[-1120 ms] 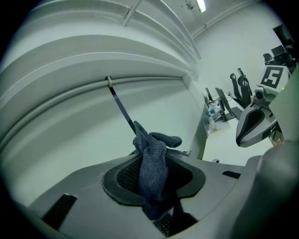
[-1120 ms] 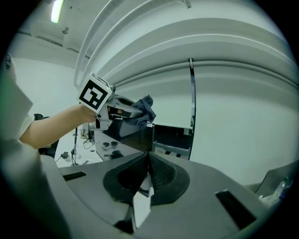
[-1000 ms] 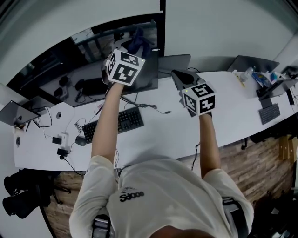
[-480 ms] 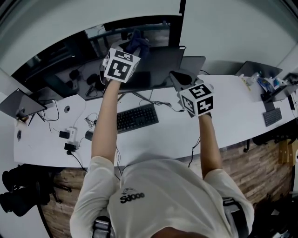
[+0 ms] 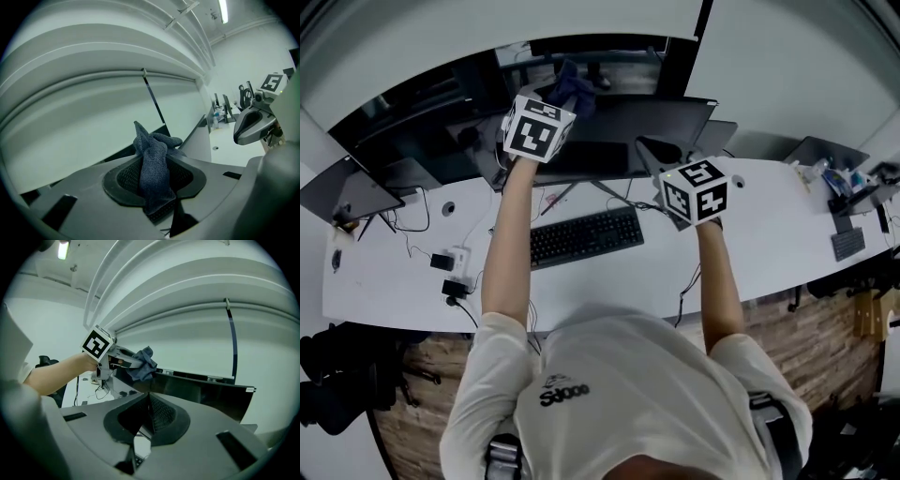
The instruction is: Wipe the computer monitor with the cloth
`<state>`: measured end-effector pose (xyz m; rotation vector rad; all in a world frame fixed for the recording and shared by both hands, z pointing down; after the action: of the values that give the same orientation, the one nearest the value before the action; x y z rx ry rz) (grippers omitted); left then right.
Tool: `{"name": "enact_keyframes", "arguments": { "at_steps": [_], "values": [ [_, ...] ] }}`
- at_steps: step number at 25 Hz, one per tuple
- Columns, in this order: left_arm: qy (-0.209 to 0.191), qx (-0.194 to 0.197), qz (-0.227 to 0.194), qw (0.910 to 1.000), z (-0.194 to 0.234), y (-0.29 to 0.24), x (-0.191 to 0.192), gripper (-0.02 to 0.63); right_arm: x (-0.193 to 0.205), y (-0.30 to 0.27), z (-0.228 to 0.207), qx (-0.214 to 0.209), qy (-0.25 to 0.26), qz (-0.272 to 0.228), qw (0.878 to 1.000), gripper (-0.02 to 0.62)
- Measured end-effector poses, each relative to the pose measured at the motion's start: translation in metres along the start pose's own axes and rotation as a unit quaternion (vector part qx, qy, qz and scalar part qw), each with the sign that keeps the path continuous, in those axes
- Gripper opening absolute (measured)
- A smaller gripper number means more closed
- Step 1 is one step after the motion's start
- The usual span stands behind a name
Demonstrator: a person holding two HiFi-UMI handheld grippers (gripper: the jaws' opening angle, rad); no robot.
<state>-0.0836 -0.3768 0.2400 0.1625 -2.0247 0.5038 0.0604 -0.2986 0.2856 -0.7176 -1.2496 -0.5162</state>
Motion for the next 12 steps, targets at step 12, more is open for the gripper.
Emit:
{"name": "enact_keyframes", "arguments": {
  "at_steps": [12],
  "values": [
    [-0.025,-0.049,0.000,0.9985,0.084,0.053,0.046,0.137,-0.040,-0.062,0.063,-0.008,0.013,-0.044,0.999,0.006]
  ]
}}
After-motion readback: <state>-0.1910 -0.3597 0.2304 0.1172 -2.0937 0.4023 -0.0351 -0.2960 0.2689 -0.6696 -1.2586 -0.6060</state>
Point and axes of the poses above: the fingertips, and each gripper's own axes: y backward along the fingers, z to its left, x out of its underside, the point moved 1 cm from there along y, backward along the fingers, and after that the axes turned 1 degree about x, right-handed, at the moved point
